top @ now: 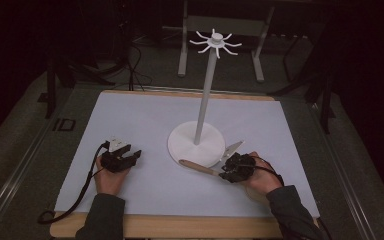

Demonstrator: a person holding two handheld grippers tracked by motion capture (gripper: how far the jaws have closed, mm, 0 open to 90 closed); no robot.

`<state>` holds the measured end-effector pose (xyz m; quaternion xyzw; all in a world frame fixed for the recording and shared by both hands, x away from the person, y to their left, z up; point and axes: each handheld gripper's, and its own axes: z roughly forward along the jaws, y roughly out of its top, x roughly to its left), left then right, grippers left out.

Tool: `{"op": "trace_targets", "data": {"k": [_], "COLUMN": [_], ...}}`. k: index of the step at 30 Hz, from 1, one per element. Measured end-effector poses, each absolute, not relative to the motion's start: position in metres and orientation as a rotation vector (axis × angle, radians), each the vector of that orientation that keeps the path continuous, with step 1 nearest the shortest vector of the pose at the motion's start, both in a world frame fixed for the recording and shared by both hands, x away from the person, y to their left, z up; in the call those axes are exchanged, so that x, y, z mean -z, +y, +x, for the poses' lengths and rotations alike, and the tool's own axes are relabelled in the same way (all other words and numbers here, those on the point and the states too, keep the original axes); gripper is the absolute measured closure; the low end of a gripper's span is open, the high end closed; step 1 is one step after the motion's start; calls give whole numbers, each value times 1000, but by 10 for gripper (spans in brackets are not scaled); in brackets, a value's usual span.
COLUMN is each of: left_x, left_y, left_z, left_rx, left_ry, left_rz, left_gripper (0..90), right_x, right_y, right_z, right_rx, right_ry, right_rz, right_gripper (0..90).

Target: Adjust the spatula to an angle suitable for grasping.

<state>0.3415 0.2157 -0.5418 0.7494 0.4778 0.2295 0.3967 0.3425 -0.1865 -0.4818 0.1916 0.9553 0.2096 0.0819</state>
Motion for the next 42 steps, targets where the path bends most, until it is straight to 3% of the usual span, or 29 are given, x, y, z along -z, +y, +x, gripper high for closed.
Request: {"op": "trace_targets", "data": {"k": [18, 42], "left_x": [542, 542], "left_y": [216, 216], "left_z": [341, 341], "left_rx": [-581, -583], "left_ry": [1209, 1211], "left_rz": [1897, 1897], "left_gripper": [495, 495], "right_x": [501, 479], "right_y": [-167, -189], "right_z": [351, 344], "right_rx": [-469, -617], "right_ry": [2937, 2861], "right_rz": [514, 507], "right_gripper": [758, 780]}}
